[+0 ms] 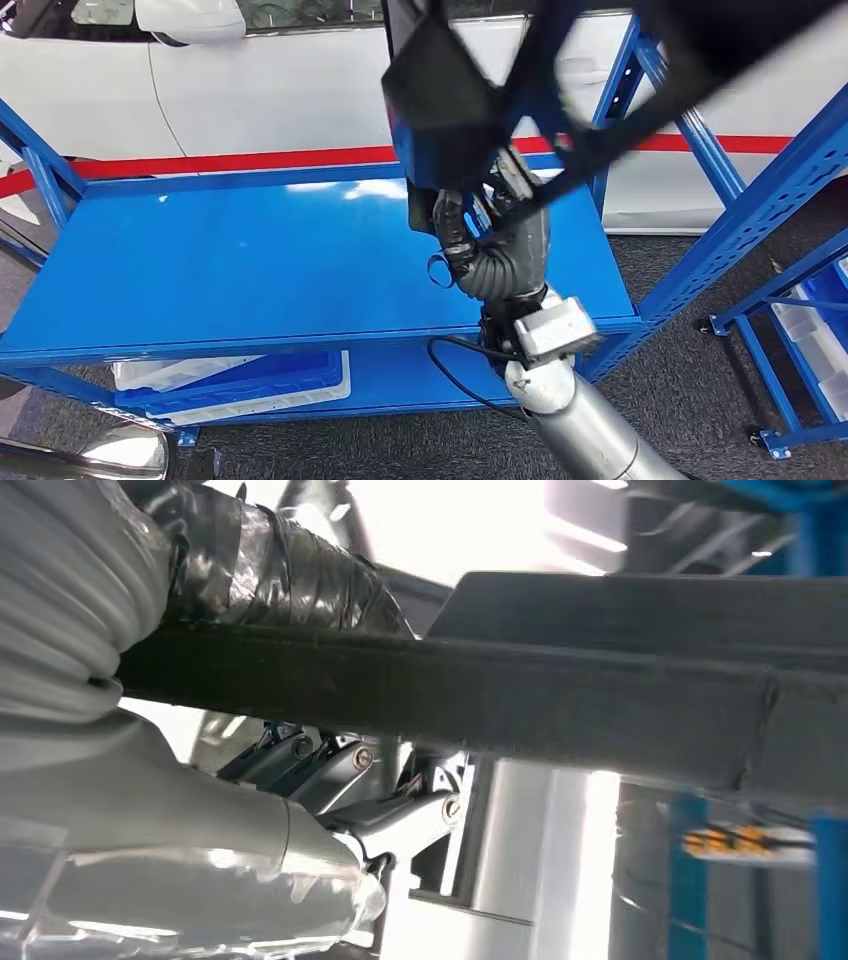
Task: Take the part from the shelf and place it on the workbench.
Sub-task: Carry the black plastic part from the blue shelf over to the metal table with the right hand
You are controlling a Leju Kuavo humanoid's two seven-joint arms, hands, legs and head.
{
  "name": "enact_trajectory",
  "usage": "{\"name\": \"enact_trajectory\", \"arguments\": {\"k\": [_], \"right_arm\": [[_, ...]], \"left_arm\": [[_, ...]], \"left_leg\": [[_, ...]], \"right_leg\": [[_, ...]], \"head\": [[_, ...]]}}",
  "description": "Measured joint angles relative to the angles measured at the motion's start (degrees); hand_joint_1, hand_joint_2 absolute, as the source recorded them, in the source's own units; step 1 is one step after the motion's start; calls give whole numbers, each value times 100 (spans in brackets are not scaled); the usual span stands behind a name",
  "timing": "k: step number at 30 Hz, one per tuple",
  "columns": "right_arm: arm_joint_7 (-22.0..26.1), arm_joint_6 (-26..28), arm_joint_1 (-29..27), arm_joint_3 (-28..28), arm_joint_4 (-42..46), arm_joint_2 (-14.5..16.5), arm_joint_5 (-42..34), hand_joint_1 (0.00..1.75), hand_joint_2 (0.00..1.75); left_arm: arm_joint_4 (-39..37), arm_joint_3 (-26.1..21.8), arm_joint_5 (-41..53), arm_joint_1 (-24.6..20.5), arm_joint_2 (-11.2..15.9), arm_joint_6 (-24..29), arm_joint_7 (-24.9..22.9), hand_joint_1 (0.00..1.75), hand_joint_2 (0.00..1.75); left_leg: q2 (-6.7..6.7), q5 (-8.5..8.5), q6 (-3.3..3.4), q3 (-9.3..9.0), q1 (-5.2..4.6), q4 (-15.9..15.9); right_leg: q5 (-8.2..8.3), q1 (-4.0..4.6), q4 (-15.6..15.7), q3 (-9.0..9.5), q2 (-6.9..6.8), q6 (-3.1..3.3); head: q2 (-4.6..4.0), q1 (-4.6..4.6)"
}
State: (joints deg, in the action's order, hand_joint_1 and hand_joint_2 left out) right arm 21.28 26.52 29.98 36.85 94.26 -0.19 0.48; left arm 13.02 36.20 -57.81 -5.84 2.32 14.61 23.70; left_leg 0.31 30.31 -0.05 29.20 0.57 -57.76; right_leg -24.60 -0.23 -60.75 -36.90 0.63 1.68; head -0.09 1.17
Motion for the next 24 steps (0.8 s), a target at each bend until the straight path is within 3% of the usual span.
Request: {"name": "enact_trajectory", "arguments": {"k": [6,9,11,13,14,15,16,18,19,21,24], "right_arm": [[187,-604,-236,-168,652,-82,-839,175,175],[185,-722,-286,-222,812,-121,-908,175,175],[180,-763,-315,-245,890,-155,-909,175,175],[178,-779,-345,-257,935,-190,-909,175,175],[178,-782,-366,-259,947,-207,-909,175,175],[176,-781,-388,-262,955,-224,-909,175,175],[173,-781,-403,-263,964,-239,-909,175,175],[170,-781,-414,-268,990,-260,-910,175,175],[170,-781,-415,-270,1006,-265,-910,175,175],[167,-790,-420,-277,1037,-277,-910,175,175],[138,-859,-419,-284,1068,-289,-924,175,175]], "left_arm": [[-7,0,-61,9,3,17,2,0,0],[-10,0,-76,12,2,5,1,0,0],[-10,0,-81,12,-2,-6,-1,0,0],[-10,0,-85,23,-3,-8,-3,0,0],[-10,0,-85,29,-3,-9,-5,0,0],[-11,0,-86,34,-3,-10,-6,0,0],[-11,0,-86,37,-3,-10,-7,0,0],[-13,0,-87,39,0,-13,-7,0,0],[-14,0,-88,38,4,-13,-8,0,0],[-16,0,-87,39,15,-15,-8,0,0],[-16,1,-93,41,8,-30,-14,0,0]], "left_leg": [[0,12,54,63,-11,-65],[17,-121,136,27,7,48],[45,-243,195,8,41,180],[62,-280,222,47,40,193],[66,-284,221,71,42,180],[69,-284,218,91,47,161],[70,-281,209,112,57,134],[66,-247,154,162,86,44],[60,-222,105,204,90,-19],[48,-195,6,271,84,-115],[40,-184,-95,331,114,-166]], "right_leg": [[30,-12,8,-1,3,-58],[51,-13,50,5,9,-137],[-195,-13,-212,-104,7,-181],[-588,-40,-888,-362,0,-223],[-706,-62,-1202,-477,-2,-248],[-723,-88,-1365,-520,-5,-276],[-633,-119,-1315,-462,-11,-305],[-342,-184,-701,-106,-44,-373],[-244,-183,-397,61,-52,-378],[-226,-159,-125,181,-44,-317],[-184,-129,-109,108,-17,-144]], "head": [[0,-1],[0,-6],[0,-23],[0,-32],[0,-32],[0,-31],[0,-31],[0,-32],[0,-33],[0,-31],[0,-21]]}}
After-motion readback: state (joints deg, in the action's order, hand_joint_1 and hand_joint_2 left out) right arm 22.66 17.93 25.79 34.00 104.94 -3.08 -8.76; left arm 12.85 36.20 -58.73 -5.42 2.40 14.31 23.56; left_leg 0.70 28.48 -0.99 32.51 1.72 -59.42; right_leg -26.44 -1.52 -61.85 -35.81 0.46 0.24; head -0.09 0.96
